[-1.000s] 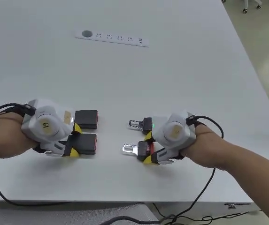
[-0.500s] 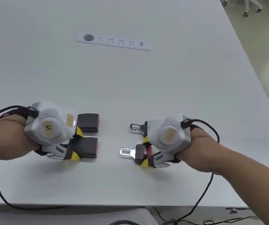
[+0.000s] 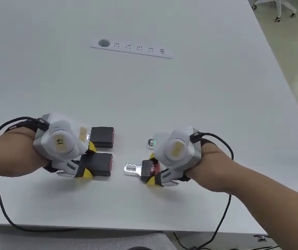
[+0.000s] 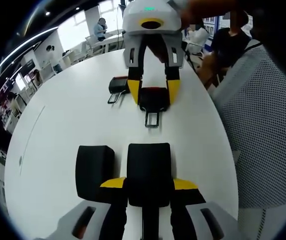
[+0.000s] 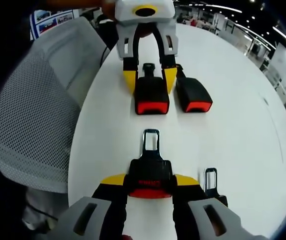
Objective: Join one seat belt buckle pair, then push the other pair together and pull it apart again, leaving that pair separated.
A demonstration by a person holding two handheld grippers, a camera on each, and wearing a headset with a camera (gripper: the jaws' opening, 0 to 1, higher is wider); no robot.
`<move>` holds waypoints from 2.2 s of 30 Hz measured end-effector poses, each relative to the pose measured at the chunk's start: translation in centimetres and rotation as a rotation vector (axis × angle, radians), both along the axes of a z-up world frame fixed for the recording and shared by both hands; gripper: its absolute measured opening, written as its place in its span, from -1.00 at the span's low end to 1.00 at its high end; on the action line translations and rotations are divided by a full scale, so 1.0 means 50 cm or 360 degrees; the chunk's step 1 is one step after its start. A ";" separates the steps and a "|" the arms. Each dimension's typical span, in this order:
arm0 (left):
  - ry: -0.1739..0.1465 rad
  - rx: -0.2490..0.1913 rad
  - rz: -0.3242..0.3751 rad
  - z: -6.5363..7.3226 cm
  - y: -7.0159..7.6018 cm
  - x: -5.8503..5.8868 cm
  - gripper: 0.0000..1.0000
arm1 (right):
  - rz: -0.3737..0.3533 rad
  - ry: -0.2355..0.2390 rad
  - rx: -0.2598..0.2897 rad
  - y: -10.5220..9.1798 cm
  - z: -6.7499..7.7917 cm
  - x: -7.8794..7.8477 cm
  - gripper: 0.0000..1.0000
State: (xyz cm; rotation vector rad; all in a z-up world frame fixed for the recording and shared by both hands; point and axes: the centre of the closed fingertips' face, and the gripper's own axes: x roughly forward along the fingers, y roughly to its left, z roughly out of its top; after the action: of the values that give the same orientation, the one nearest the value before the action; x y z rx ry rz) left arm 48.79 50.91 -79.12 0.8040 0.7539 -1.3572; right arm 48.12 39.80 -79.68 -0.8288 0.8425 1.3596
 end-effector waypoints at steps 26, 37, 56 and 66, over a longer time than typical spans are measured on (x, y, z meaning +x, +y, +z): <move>0.0002 0.0010 0.0014 -0.003 0.003 -0.001 -0.33 | 0.0015 -0.0016 0.0003 0.060 0.004 0.006 -0.37; 0.0006 0.0008 0.0015 -0.004 0.004 -0.002 -0.33 | 0.0047 -0.0041 -0.0002 0.063 0.001 0.008 -0.37; 0.0017 -0.0004 0.0017 -0.002 0.002 -0.001 -0.33 | 0.0060 -0.0035 0.0080 0.090 -0.003 0.014 -0.39; 0.0043 -0.0006 0.0019 -0.005 0.003 0.001 -0.34 | 0.0016 -0.0052 0.0138 0.093 0.007 0.013 -0.42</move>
State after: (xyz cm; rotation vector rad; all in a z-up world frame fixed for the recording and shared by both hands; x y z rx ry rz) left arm 48.86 51.05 -79.35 0.7782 0.7757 -1.3612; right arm 48.76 44.47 -79.31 -0.7871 0.7497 1.3783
